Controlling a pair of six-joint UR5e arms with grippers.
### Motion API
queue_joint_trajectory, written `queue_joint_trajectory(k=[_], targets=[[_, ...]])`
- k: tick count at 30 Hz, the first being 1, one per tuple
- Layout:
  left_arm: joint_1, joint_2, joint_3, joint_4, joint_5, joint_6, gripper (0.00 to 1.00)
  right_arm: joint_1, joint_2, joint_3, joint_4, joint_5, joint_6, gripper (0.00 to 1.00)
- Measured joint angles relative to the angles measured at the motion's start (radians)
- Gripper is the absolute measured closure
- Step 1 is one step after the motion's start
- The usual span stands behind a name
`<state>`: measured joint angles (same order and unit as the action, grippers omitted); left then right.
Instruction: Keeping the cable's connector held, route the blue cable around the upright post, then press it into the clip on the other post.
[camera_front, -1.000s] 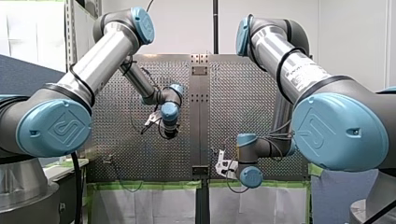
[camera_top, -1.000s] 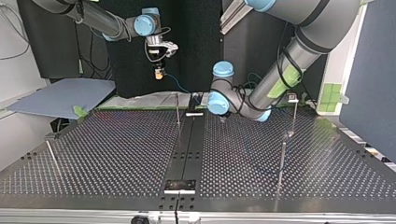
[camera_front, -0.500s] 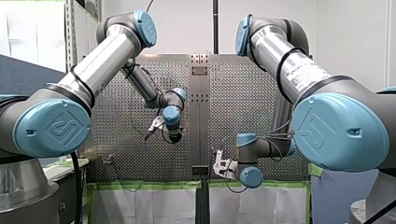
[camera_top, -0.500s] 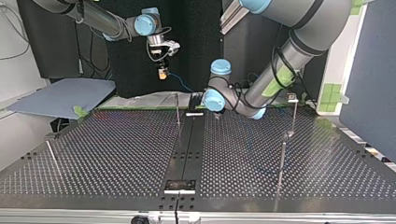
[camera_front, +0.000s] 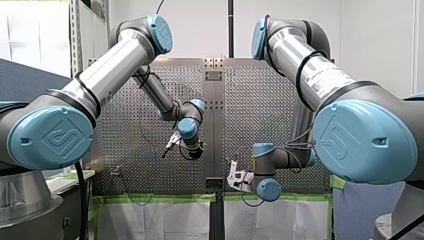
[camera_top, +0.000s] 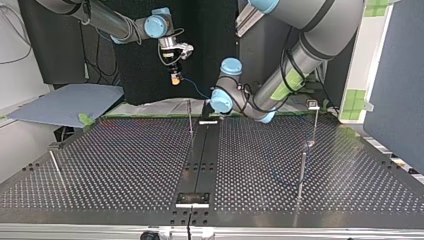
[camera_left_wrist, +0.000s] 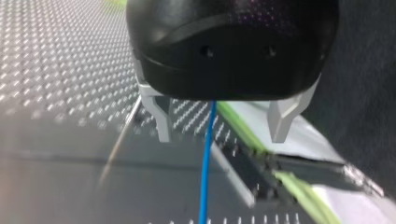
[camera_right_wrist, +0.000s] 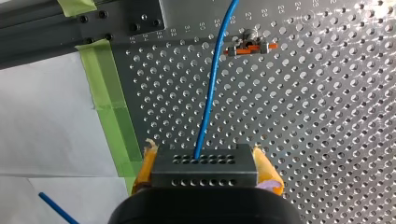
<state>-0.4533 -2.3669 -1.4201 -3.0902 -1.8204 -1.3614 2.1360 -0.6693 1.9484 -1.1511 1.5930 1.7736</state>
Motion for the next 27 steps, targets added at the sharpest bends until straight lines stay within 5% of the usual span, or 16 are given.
queue_joint_trajectory(k=[9,19,27], targets=[[-0.039,-0.021,0.000,0.003,0.061,-0.044,0.02,0.000,0.000,0.000,0.006,-0.001,0.000,1.00],[-0.095,-0.074,0.000,-0.016,0.082,-0.033,0.02,0.000,0.000,0.000,0.009,-0.001,0.000,1.00],[-0.134,-0.075,0.000,-0.013,0.151,-0.058,0.02,0.001,0.000,0.000,0.011,-0.001,0.000,1.00]])
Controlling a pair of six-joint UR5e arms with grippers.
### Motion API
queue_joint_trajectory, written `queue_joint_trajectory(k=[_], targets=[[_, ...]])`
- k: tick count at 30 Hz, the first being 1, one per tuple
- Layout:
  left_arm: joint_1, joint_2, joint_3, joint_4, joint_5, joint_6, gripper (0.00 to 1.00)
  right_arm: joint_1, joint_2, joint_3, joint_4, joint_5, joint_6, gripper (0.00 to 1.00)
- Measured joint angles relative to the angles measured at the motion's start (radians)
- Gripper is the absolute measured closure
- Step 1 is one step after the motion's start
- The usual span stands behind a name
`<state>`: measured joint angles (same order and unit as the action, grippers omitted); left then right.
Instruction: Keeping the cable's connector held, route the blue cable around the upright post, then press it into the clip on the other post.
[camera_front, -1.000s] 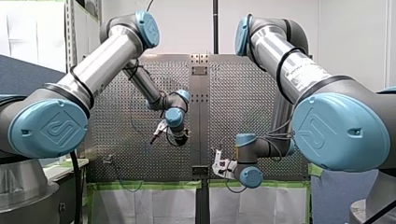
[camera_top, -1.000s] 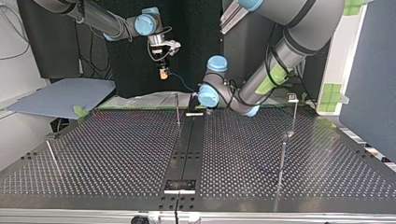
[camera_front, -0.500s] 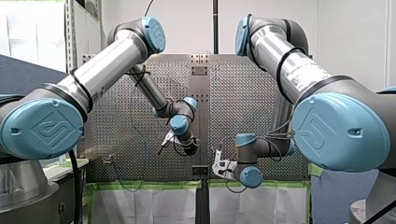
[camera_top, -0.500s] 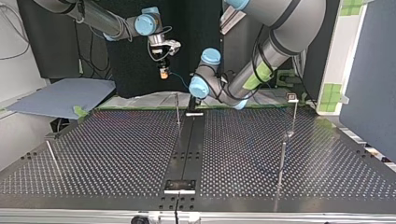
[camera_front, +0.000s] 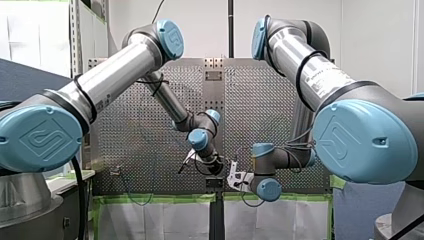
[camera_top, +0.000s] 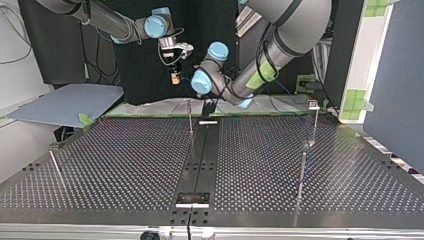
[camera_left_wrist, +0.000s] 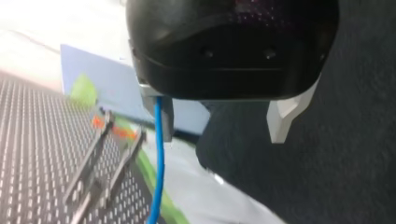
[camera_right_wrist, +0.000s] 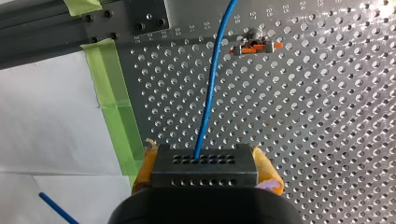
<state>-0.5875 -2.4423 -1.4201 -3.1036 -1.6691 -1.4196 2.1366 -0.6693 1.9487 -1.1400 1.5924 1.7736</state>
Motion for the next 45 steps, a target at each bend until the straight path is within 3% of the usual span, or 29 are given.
queue_joint_trajectory(k=[6,11,30,31,32,33,35,36,38,39,41,42,44,45], targets=[[-0.025,0.000,0.000,0.005,0.029,-0.008,0.02,0.001,0.000,0.000,0.005,0.001,0.000,1.00],[-0.034,0.000,0.000,0.020,0.029,-0.018,0.02,0.001,0.000,0.000,0.004,0.000,0.003,1.00],[-0.030,0.000,0.000,0.052,-0.106,-0.027,0.02,0.002,0.000,0.000,0.007,0.000,0.001,1.00],[-0.029,0.000,0.000,0.053,-0.107,-0.027,0.05,0.002,0.000,0.000,0.008,0.000,0.001,1.00],[-0.029,0.000,0.000,0.053,-0.107,-0.028,0.14,0.002,0.000,0.000,0.008,0.000,0.000,1.00],[-0.029,0.000,0.000,0.055,-0.106,-0.029,0.14,0.002,0.000,0.000,0.010,0.000,0.000,1.00],[-0.028,0.000,0.000,0.057,-0.106,-0.032,0.28,0.002,0.000,0.000,0.011,0.000,0.000,1.00],[-0.028,0.000,0.000,0.058,-0.106,-0.034,0.28,0.002,0.000,0.000,0.012,0.000,0.000,1.00],[-0.028,0.000,0.000,0.059,-0.106,-0.037,0.51,0.002,0.000,0.000,0.013,0.000,0.000,1.00],[-0.028,0.000,0.000,0.059,-0.106,-0.038,0.51,0.002,0.000,0.000,0.013,0.000,0.000,1.00],[-0.028,0.000,0.000,0.061,-0.106,-0.040,0.76,0.002,0.000,0.000,0.014,0.000,0.000,1.00],[-0.028,0.000,0.000,0.062,-0.106,-0.042,0.76,0.002,0.000,0.000,0.014,0.000,0.000,1.00],[-0.028,0.000,0.000,0.064,-0.106,-0.048,0.97,0.002,0.000,0.000,0.014,0.000,0.000,1.00],[-0.027,0.000,0.000,0.065,-0.106,-0.053,0.97,0.002,0.000,0.000,0.014,0.000,0.000,1.00]])
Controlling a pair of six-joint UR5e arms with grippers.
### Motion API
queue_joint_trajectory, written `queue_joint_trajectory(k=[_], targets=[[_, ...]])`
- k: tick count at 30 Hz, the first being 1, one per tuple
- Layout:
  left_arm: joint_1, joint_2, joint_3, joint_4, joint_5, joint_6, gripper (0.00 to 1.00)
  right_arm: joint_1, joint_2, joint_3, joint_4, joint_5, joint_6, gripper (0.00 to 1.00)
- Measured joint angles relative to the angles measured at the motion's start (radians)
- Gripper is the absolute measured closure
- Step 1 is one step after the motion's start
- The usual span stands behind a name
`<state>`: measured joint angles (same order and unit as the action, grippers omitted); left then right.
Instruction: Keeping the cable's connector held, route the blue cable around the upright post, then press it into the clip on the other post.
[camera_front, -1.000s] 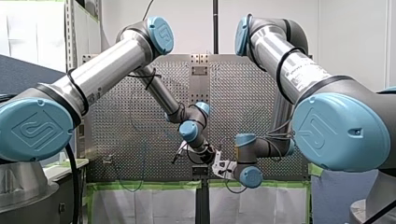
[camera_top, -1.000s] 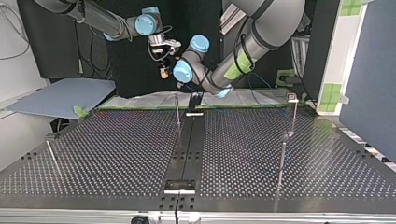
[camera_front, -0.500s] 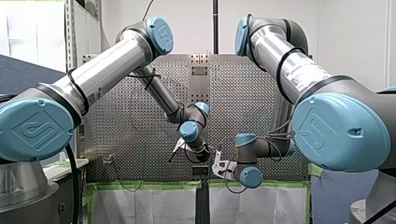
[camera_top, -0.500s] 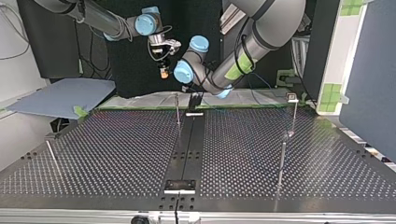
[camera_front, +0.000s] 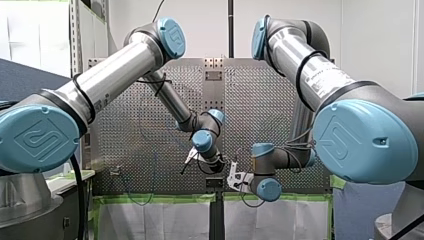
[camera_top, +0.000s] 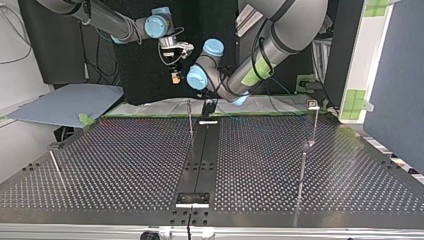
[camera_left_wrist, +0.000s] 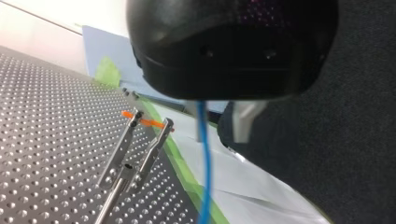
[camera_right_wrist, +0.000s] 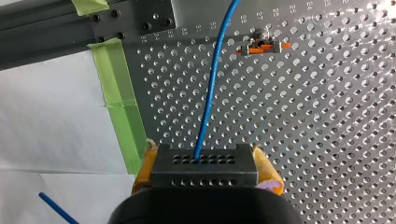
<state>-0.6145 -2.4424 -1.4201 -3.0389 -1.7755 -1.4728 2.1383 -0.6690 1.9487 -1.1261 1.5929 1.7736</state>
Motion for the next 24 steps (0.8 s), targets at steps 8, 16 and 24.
queue_joint_trajectory(k=[8,16,24], targets=[[0.002,0.000,0.000,0.001,0.000,-0.021,1.00,0.000,0.000,0.000,0.000,0.001,0.000,1.00],[0.003,0.000,0.000,0.000,-0.017,-0.053,1.00,-0.002,-0.001,0.000,0.000,0.004,0.000,1.00],[0.004,0.000,0.000,0.035,-0.043,-0.119,1.00,-0.021,-0.001,-0.003,-0.002,0.004,0.006,1.00]])
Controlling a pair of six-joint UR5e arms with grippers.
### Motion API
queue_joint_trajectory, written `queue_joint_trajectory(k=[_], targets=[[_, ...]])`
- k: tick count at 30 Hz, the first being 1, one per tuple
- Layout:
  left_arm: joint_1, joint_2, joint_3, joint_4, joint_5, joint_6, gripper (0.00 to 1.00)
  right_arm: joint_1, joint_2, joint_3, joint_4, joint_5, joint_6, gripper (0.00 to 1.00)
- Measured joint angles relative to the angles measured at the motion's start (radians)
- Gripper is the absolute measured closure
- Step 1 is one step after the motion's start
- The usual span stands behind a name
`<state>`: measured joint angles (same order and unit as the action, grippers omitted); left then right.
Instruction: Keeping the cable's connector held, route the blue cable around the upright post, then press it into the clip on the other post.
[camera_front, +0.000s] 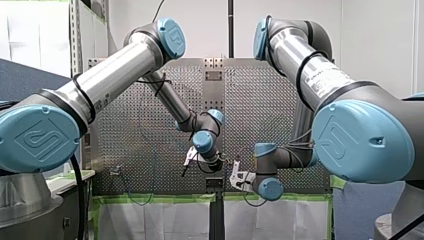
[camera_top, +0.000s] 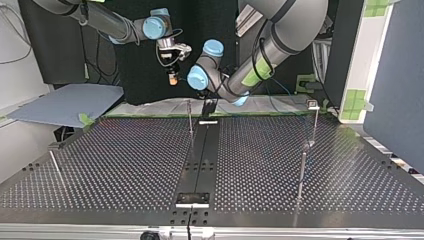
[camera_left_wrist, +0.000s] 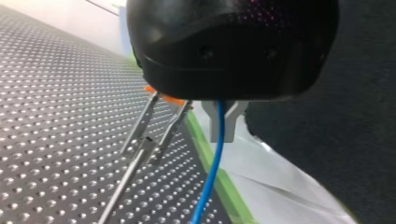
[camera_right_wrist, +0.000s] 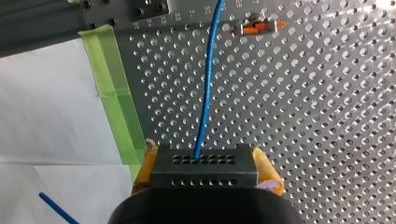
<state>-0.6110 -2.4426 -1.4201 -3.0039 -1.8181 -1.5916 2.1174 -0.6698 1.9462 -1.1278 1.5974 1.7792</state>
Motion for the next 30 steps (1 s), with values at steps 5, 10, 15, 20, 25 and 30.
queue_joint_trajectory(k=[5,10,15,20,25,30], targets=[[0.005,-0.001,0.000,0.035,0.004,-0.042,1.00,-0.011,0.000,-0.007,0.003,-0.004,-0.001,1.00],[0.024,-0.003,0.000,0.049,-0.011,-0.072,1.00,-0.023,0.001,-0.019,0.007,-0.006,-0.003,1.00],[0.044,-0.033,0.000,0.057,-0.010,-0.074,1.00,-0.034,0.001,-0.036,0.025,-0.008,-0.005,1.00],[0.048,-0.053,0.000,0.079,0.009,-0.056,1.00,-0.045,0.001,-0.048,0.038,-0.009,-0.011,1.00],[0.053,-0.056,0.000,0.123,0.030,-0.087,1.00,-0.055,0.000,-0.056,0.041,-0.010,-0.013,1.00],[0.062,-0.057,0.000,0.168,0.048,-0.131,1.00,-0.070,0.001,-0.065,0.041,-0.010,-0.014,1.00]])
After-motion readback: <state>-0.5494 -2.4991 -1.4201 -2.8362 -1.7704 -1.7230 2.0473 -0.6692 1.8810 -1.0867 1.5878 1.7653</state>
